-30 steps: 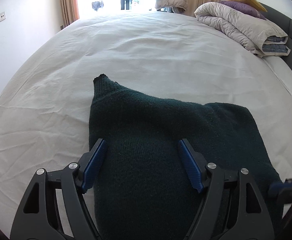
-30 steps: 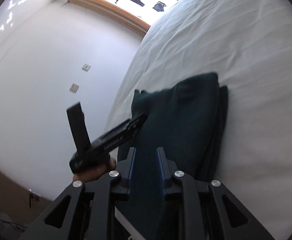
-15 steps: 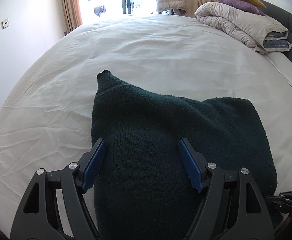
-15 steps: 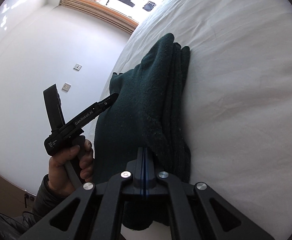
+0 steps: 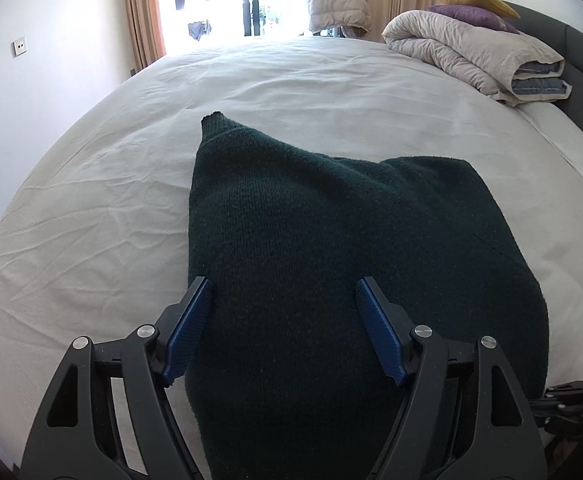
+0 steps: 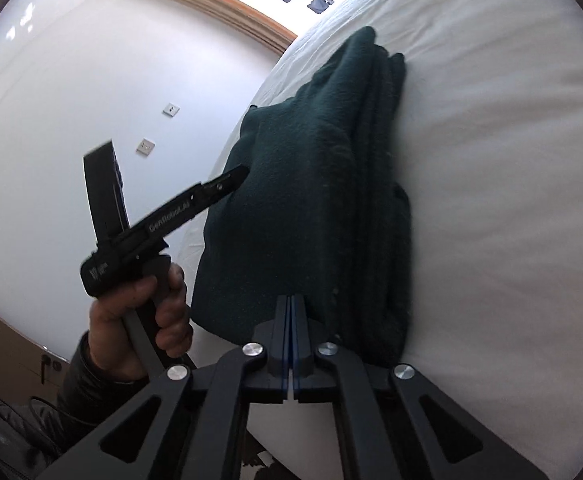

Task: Fold small clothes

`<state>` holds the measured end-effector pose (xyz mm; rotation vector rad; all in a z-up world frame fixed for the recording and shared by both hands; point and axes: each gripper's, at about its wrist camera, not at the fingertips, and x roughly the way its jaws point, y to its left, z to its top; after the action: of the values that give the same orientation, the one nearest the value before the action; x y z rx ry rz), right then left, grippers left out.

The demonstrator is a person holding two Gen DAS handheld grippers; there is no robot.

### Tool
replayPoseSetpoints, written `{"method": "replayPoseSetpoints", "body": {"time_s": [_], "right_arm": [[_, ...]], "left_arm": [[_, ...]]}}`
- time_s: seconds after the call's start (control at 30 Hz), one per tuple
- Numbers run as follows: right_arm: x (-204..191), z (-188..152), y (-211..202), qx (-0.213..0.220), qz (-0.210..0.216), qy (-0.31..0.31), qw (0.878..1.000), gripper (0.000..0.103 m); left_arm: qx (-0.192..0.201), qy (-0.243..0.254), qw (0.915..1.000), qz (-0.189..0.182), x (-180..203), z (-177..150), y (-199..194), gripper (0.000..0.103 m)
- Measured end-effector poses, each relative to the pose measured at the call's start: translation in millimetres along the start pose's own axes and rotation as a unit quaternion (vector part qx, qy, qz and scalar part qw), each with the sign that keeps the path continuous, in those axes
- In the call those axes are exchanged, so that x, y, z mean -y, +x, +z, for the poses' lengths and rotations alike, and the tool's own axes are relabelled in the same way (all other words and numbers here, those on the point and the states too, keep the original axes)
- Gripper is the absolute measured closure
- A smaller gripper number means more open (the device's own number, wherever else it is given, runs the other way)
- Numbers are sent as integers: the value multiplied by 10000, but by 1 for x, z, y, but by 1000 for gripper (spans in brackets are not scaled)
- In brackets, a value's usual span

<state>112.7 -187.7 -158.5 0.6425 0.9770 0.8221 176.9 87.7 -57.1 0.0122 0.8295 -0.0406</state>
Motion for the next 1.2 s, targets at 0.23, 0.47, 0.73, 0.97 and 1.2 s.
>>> {"method": "replayPoseSetpoints", "body": {"time_s": [0.23, 0.47, 0.73, 0.97, 1.2], "right_arm": [[-33, -1, -9, 30, 64, -373, 9993, 81], [-14, 0, 11, -143, -202, -274, 9993, 97], [-33, 5, 15, -208, -243, -310, 9990, 86], [-40, 11, 21, -53, -330, -575, 9978, 65], [-22, 17, -6, 401, -265, -158, 9987, 77]], "left_arm": [[-90, -305, 9993, -195, -15, -11, -13, 30], [-422, -649, 9962, -395, -28, -55, -21, 28], [-284, -755, 9956, -467, -30, -66, -32, 28], [-104, -704, 9960, -544, -35, -87, -41, 28], [71, -740, 9956, -564, -39, -87, -58, 28]]}}
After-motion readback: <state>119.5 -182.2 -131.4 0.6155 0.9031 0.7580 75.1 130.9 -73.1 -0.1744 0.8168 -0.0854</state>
